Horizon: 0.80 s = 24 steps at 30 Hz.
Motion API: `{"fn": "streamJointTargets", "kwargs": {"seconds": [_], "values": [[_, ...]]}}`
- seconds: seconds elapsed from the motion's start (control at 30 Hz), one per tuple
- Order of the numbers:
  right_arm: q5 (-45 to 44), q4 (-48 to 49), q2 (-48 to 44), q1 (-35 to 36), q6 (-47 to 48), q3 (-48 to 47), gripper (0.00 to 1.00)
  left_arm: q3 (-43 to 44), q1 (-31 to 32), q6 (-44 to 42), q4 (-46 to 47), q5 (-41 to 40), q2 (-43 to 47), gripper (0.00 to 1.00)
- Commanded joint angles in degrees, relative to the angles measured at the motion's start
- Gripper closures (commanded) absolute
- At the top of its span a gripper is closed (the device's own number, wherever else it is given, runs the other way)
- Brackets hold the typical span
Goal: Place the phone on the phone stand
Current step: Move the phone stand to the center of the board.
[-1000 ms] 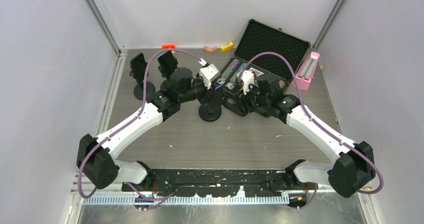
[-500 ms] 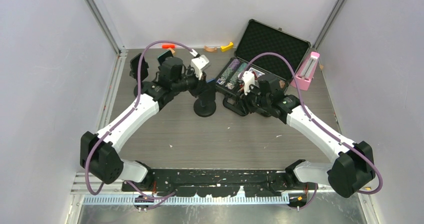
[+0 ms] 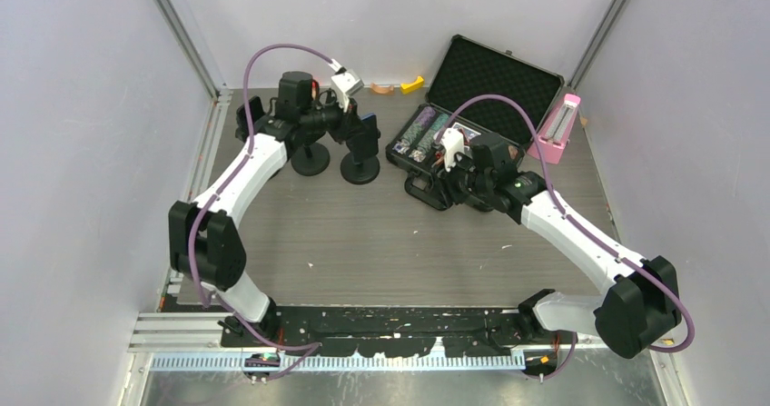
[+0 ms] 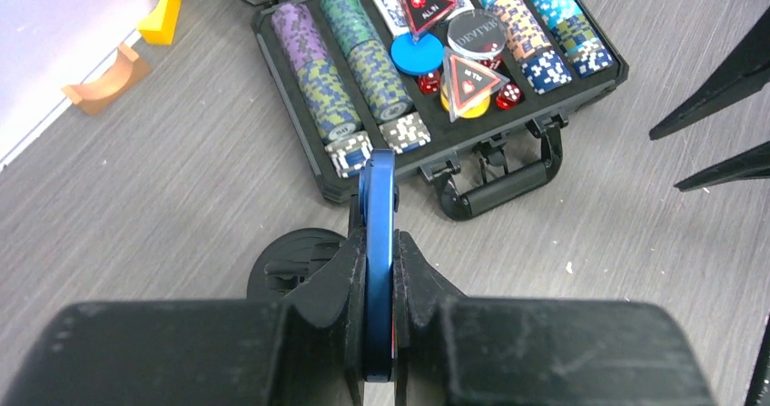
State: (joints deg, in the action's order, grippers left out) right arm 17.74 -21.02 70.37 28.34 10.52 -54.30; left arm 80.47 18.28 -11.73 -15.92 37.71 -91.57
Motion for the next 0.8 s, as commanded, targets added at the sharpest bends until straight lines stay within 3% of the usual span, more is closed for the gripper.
{"fn": "streamJointTargets", "kwargs": {"seconds": [0.0, 0.5, 0.77], "values": [[0.87, 2.48, -0.23, -0.51, 0.98, 0.38, 0.55, 5.51, -0.91, -2.07, 4.00, 4.08, -3.22, 1.00], [1.31, 2.54, -0.84, -1.47, 1.16, 0.78, 0.56, 11.16, -3.14, -3.51, 3.34, 1.41, -9.14, 1.00], [1.49, 2.39, -1.18, -1.98, 1.17, 0.78, 0.56, 15.23, -4.02, -8.70, -3.50, 3.14, -11.39, 0.96]]}}
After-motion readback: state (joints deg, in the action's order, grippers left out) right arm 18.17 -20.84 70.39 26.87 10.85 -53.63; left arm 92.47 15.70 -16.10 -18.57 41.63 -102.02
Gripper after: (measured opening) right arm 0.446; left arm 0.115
